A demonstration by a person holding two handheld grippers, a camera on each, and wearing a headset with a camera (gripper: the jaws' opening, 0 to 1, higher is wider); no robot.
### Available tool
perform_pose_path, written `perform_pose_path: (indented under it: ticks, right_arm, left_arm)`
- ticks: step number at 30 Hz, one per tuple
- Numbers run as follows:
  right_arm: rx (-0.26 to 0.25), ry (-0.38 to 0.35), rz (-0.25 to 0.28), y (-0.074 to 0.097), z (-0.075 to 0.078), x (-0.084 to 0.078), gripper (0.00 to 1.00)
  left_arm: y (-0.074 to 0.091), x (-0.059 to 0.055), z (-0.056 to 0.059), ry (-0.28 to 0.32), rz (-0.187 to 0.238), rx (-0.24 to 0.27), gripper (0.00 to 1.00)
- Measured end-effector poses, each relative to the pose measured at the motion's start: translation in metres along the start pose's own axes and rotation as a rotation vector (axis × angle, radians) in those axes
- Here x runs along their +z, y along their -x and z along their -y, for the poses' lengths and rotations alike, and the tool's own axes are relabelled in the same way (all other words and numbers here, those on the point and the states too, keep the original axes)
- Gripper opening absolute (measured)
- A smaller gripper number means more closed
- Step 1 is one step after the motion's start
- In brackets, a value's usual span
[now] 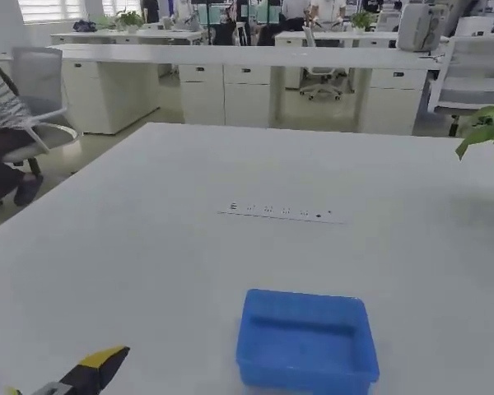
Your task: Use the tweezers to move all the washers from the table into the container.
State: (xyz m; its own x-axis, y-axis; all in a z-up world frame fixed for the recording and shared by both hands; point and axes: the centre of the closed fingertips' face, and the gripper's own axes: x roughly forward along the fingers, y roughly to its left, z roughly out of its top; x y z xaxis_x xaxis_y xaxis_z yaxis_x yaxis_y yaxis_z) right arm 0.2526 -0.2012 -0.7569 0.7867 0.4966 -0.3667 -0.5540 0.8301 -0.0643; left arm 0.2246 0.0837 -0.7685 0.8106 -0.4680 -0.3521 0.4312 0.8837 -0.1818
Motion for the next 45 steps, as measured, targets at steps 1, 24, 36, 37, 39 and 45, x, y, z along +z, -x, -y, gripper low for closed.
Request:
perform_pose_path:
  ticks: [1, 24, 36, 37, 39, 45]
  right_arm:
    - [0.008, 0.017, -0.02, 0.0, -0.002, -0.001, 0.69]
    - [0.322, 0.136, -0.155, -0.035, -0.093, -0.01, 0.38]
    - [0.36, 0.162, -0.179, -0.039, -0.108, -0.013, 0.36]
    - [0.363, 0.169, -0.183, -0.04, -0.109, -0.014, 0.35]
    - [0.368, 0.18, -0.192, -0.041, -0.112, -0.017, 0.34]
    - [0.387, 0.245, -0.244, -0.044, -0.117, -0.031, 0.31]
  left_arm:
    - [-0.001, -0.006, 0.004, -0.002, -0.038, -0.026, 0.78]
    - [-0.035, -0.092, 0.044, -0.325, -0.564, -0.424, 0.21]
    - [-0.045, -0.112, 0.047, -0.504, -0.681, -0.482, 0.07]
    - [-0.045, -0.114, 0.046, -0.52, -0.696, -0.483, 0.06]
    - [-0.048, -0.115, 0.046, -0.565, -0.697, -0.479, 0.02]
    - [-0.05, -0.114, 0.045, -0.762, -0.737, -0.501, 0.0]
